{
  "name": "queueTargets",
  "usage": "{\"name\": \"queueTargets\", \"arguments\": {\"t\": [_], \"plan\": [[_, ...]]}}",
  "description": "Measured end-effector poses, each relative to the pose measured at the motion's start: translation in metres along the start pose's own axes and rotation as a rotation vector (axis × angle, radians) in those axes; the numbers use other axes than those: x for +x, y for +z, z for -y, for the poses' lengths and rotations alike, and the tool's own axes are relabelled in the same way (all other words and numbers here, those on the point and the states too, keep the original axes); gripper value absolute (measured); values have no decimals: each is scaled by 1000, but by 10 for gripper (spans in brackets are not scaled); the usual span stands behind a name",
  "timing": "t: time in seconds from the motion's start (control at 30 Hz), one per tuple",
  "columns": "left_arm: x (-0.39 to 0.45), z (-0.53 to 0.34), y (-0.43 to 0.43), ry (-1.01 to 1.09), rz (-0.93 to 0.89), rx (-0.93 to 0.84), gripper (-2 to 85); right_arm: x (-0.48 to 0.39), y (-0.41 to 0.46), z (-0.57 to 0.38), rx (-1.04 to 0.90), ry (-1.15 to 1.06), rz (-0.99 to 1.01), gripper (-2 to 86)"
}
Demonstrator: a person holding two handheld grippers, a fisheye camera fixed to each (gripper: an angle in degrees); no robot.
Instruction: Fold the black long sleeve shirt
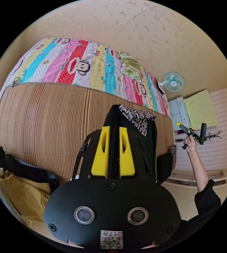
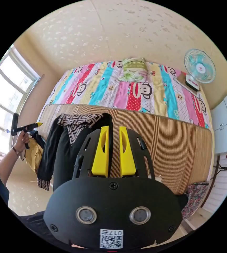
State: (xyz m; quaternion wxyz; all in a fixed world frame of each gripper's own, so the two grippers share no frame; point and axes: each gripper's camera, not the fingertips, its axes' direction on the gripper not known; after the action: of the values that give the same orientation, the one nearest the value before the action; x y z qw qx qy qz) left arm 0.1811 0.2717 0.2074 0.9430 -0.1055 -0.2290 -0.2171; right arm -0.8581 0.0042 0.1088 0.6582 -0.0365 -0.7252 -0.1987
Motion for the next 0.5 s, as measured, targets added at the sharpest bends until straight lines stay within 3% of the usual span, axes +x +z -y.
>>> {"name": "queueTargets", "arguments": {"t": [0.13, 0.2, 0.3, 0.4, 0.5], "plan": [[-35, -82, 67, 65, 164, -142, 82, 9, 67, -91, -139, -23, 88, 84], [-53, -112, 75, 2, 178, -132, 88, 7, 104, -154, -259, -25, 39, 102], [-71, -142, 79, -83, 131, -99, 93, -1, 115, -206, -285, 4, -73, 115], [-72, -148, 77, -53, 192, -52, 67, -7, 128, -223, -347, 1, -166, 97], [-74, -133, 70, -10, 227, -108, 24, -5, 126, -215, -350, -41, -134, 43]]}}
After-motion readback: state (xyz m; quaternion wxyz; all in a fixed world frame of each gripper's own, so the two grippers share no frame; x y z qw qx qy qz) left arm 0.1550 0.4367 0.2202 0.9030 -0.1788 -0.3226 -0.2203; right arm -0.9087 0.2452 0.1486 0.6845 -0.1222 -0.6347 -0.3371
